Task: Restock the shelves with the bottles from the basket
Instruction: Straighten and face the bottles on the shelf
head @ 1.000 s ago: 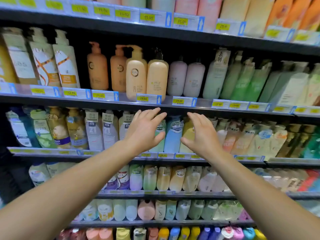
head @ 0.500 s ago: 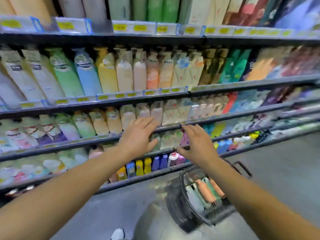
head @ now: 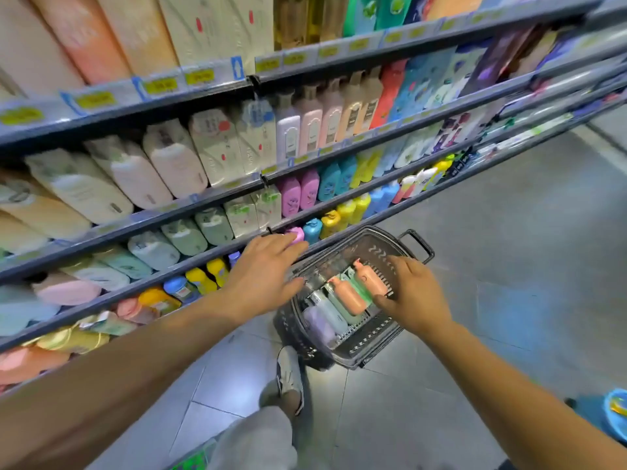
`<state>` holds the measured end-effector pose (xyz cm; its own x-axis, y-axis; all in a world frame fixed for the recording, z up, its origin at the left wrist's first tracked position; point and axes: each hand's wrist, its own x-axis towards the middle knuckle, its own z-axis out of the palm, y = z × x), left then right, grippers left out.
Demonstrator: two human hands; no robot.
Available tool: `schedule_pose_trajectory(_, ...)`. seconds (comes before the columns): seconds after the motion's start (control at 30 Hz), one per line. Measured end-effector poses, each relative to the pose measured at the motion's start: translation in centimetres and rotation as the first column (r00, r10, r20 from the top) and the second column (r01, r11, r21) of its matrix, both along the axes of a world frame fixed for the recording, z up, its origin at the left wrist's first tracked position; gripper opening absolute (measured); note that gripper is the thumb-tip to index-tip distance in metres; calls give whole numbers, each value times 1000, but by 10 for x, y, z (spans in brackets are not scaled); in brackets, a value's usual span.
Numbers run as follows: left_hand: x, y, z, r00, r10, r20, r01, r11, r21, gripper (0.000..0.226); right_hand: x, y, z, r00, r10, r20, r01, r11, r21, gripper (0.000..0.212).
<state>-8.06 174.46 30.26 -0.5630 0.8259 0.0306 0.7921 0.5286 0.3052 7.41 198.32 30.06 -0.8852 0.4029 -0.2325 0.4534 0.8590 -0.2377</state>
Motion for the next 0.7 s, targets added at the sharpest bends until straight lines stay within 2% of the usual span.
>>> schedule_pose_trajectory(0.27,-50,89,-59,992,-66,105,72,996,-54,59,-26,72,-77,990,-87,115,100,988,-114,71)
schedule_pose_trajectory(0.33,-55,109,-77,988,-88,124,97,993,-61,54,-28,84,-98,983,-103,153,126,981,-148,74)
schedule_pose_trajectory(0.47,-53,145,-135,967,-8,256,24,998,-56,62,-35,112,-150,967,-110,228,159,965,-210,79)
schedule_pose_trajectory(0.7,-41,202,-266,900,133,415,-72,984,-161,64,-50,167,-277,933,-42,358,167,930,-327,76)
